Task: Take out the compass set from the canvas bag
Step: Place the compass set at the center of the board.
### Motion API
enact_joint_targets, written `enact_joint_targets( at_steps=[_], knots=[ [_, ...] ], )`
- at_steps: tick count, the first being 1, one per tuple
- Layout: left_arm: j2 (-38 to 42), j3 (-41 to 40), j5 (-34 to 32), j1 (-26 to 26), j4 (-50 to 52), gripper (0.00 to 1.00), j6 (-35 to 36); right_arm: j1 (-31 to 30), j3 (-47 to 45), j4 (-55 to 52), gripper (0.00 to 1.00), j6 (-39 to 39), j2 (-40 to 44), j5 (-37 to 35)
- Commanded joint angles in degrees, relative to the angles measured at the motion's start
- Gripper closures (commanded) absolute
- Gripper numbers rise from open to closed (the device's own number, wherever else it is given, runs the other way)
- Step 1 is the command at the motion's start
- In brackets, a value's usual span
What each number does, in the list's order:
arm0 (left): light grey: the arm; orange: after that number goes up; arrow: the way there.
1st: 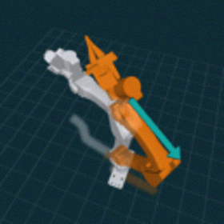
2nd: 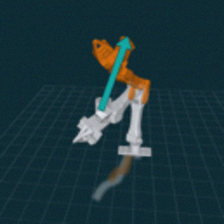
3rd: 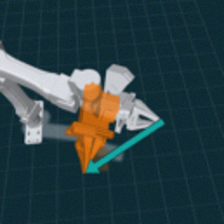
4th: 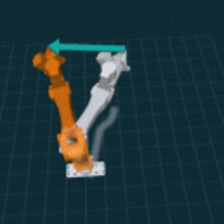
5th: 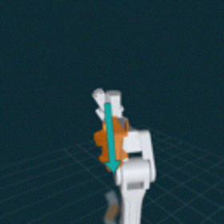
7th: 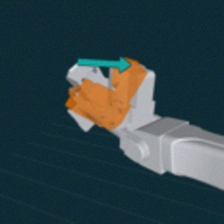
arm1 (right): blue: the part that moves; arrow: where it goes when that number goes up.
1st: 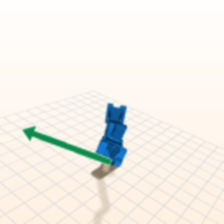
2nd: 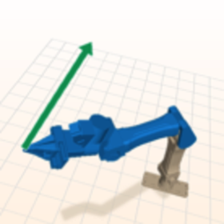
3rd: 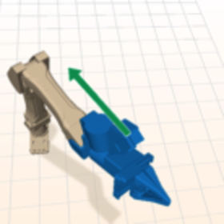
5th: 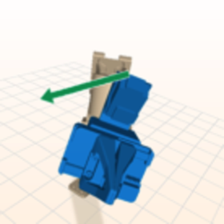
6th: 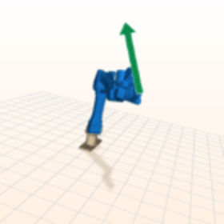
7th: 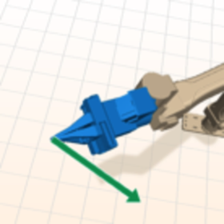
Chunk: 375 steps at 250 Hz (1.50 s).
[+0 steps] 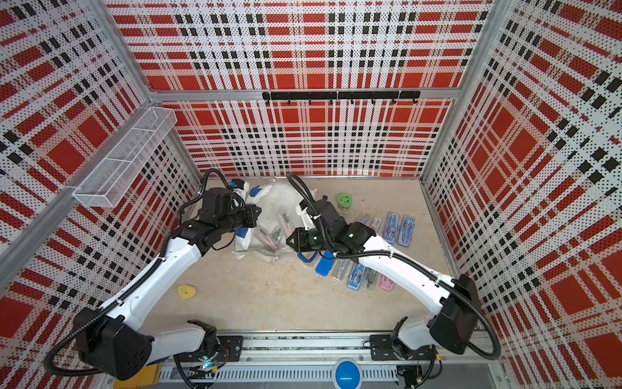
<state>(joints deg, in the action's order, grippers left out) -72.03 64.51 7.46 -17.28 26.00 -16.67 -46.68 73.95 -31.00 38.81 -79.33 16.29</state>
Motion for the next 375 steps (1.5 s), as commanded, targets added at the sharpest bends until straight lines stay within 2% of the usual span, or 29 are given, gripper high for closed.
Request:
enact_joint_targets(
  at_steps=[1,79,113,177,199,266,375],
  knots=[
    [2.07,2.46,-0.87,1.73,1.81,1.00,-0.99,3.04,-1.64,0.28,0.95,0.47,4.81,-0.81],
    [2.07,3.78,-0.70,3.20,3.92,1.00,-1.37,17.25,-12.10,-2.29,0.95,3.46,15.62,1.26],
    [2.49,4.29,-0.22,4.86,5.00,1.00,-1.79,18.56,-15.13,-0.37,0.94,5.27,14.82,1.28],
    [3.96,5.41,0.24,8.65,8.57,1.00,-1.85,18.23,-18.96,15.44,0.94,15.49,1.95,1.34],
    [4.64,5.37,0.34,9.41,9.58,1.00,-1.35,18.03,-16.15,18.68,0.93,17.27,-4.95,0.96],
    [6.53,4.42,1.13,10.54,9.96,1.00,-1.16,18.02,-4.72,24.97,0.98,23.15,-23.53,-1.01],
    [8.78,2.40,1.76,10.84,10.39,1.00,-1.36,18.90,-0.57,39.80,0.95,40.26,-37.66,-3.76]
  ],
)
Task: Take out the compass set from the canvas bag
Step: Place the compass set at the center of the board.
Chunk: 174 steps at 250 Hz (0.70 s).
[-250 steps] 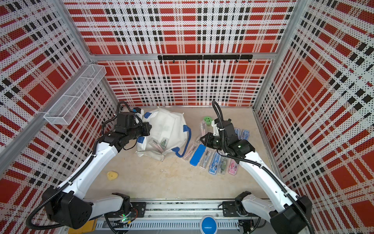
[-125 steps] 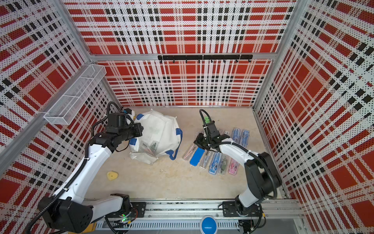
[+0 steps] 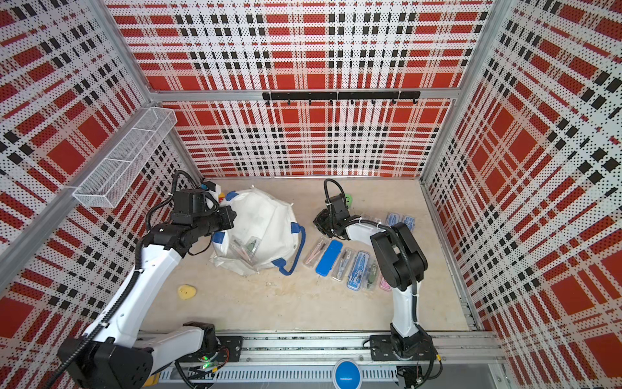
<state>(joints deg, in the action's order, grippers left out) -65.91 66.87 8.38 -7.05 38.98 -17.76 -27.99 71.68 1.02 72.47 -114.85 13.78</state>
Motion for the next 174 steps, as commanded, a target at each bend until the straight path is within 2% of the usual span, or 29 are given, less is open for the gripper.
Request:
enact_joint_targets(
  at_steps=[1,17,50,105,174],
  knots=[
    [2.69,0.07,0.80,0.62,-2.60,1.00,-0.26,0.17,1.75,7.86,0.95,6.62,-2.18,-1.27],
    [2.63,-0.05,0.99,0.55,-2.68,1.00,-0.43,0.19,1.54,9.24,0.94,8.35,-3.04,-1.51],
    [2.06,0.23,1.21,0.60,-3.03,1.00,-0.70,0.09,0.43,11.60,0.84,10.70,-3.87,-1.72],
    [0.86,0.89,1.59,0.52,-4.41,1.00,-1.57,-0.71,-3.09,14.85,0.74,13.65,-3.37,-1.74],
    [-0.01,1.05,2.38,0.57,-5.74,1.00,-2.26,-3.80,-5.38,14.49,0.54,14.33,-0.37,-2.42]
  ],
)
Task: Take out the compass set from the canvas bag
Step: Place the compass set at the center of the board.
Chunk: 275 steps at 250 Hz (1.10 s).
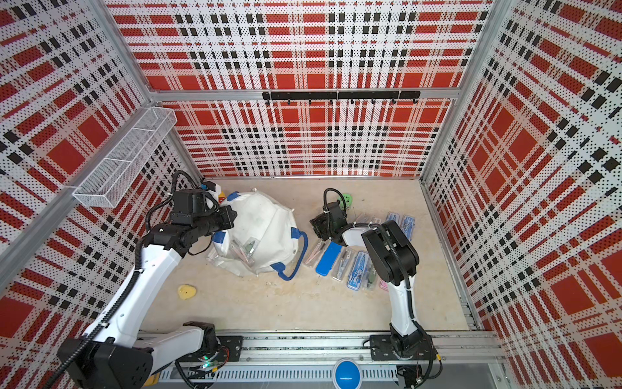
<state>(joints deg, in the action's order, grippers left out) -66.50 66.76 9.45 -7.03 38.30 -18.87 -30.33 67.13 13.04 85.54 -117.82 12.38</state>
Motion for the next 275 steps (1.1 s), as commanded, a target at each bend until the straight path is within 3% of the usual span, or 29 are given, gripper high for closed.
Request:
enact_joint_targets(
  at_steps=[1,71,119,181,206,275],
  knots=[
    [0.58,1.17,1.29,0.53,-5.03,1.00,-1.11,-1.57,-0.81,2.41,0.53,1.24,2.64,-1.03],
    [0.89,-0.12,1.83,0.57,-6.27,1.00,-1.82,-3.61,-2.80,-0.20,0.40,1.18,10.19,-2.32],
    [1.28,-0.93,3.09,0.49,-7.45,1.00,-2.13,-3.95,-1.93,-11.49,0.35,-3.72,18.34,-5.07],
    [1.52,-1.01,5.03,0.57,-8.53,1.00,-1.43,-3.95,4.49,-31.28,0.40,-20.09,26.93,-10.36],
    [1.29,-1.09,5.51,0.45,-9.19,1.00,-1.43,-4.32,6.30,-33.92,0.44,-27.26,29.30,-11.04],
    [0.85,-0.99,5.68,-0.11,-9.64,1.00,-1.43,-11.24,11.45,-38.49,0.35,-40.59,33.45,-15.58]
  ],
)
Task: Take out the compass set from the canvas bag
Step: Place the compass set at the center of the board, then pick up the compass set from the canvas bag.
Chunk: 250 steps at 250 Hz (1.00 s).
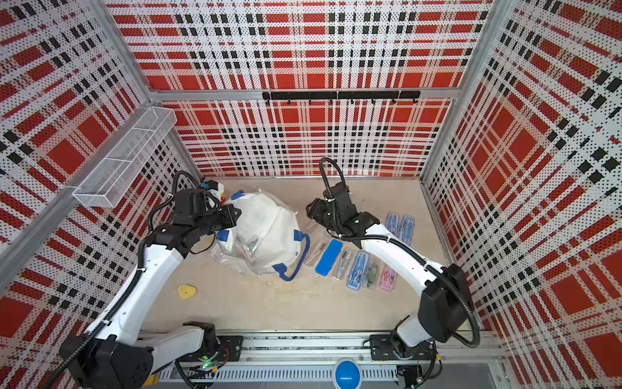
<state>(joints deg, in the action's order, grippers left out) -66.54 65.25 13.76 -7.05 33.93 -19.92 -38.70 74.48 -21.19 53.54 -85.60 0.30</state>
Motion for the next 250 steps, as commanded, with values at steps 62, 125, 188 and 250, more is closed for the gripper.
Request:
enact_joint_targets(
  at_steps=[62,125,188,250],
  knots=[
    [0.80,0.59,0.94,-1.34,-5.63,1.00,-0.58,-8.15,11.41,-9.75,0.40,-13.02,-1.65,-6.10],
    [1.17,0.75,0.14,-2.73,-5.63,1.00,-0.45,-13.46,20.30,-12.78,0.43,-20.41,-7.15,-1.64],
    [0.39,1.67,-0.52,-4.74,-5.60,1.00,0.46,-16.44,21.36,-13.37,0.56,-24.47,-10.01,1.73],
    [-1.31,3.67,0.80,-6.26,-5.89,1.00,2.20,-16.97,20.04,-13.93,0.64,-24.94,-14.44,5.12]
  ],
)
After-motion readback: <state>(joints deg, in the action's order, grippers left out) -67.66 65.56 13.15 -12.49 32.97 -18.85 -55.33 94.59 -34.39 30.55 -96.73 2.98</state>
